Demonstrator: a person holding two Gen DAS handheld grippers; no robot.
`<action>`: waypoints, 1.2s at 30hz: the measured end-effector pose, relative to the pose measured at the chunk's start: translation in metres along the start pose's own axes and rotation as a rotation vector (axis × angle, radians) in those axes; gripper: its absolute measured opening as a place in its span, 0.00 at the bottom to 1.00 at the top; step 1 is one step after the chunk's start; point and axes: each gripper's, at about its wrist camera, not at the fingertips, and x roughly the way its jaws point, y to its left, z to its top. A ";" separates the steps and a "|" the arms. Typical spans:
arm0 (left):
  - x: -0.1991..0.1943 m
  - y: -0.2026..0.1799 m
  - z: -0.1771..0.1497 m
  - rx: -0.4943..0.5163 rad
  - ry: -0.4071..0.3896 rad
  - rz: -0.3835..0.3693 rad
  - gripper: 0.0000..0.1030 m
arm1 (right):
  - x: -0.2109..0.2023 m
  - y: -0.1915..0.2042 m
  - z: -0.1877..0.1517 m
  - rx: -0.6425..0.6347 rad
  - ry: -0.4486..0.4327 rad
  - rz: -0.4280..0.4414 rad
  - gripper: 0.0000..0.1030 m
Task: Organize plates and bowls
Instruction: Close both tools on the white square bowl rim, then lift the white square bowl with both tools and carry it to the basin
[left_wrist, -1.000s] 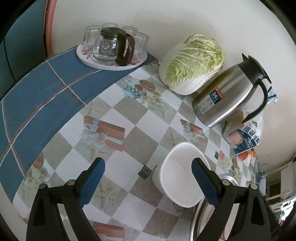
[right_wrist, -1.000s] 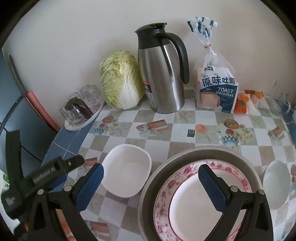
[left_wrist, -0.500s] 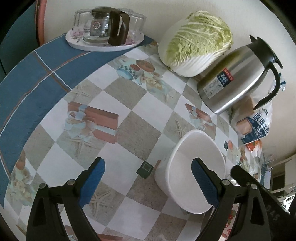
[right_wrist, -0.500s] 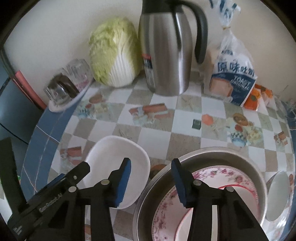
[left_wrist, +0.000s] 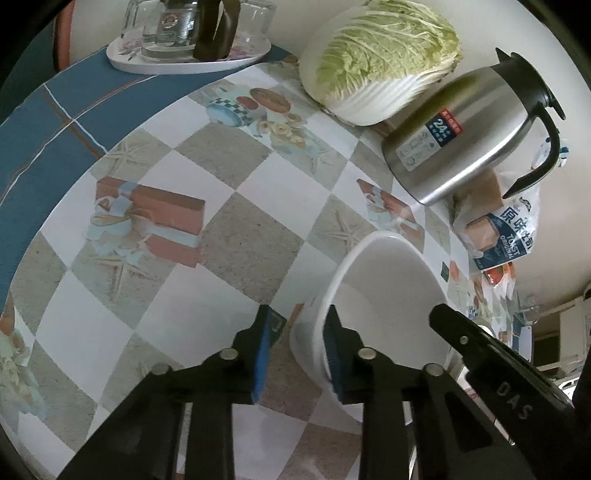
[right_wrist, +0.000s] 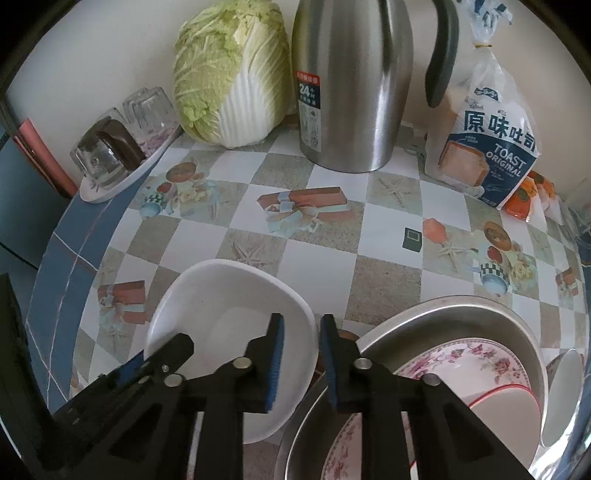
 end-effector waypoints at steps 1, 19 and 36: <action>0.000 0.000 0.000 0.002 -0.002 0.000 0.24 | 0.001 0.000 0.000 0.000 0.000 -0.001 0.19; -0.004 0.017 0.002 -0.032 -0.008 0.057 0.13 | 0.017 0.021 -0.012 -0.052 0.043 0.036 0.09; -0.060 -0.009 0.008 0.076 -0.103 0.006 0.12 | -0.036 0.008 -0.013 -0.027 -0.059 0.076 0.10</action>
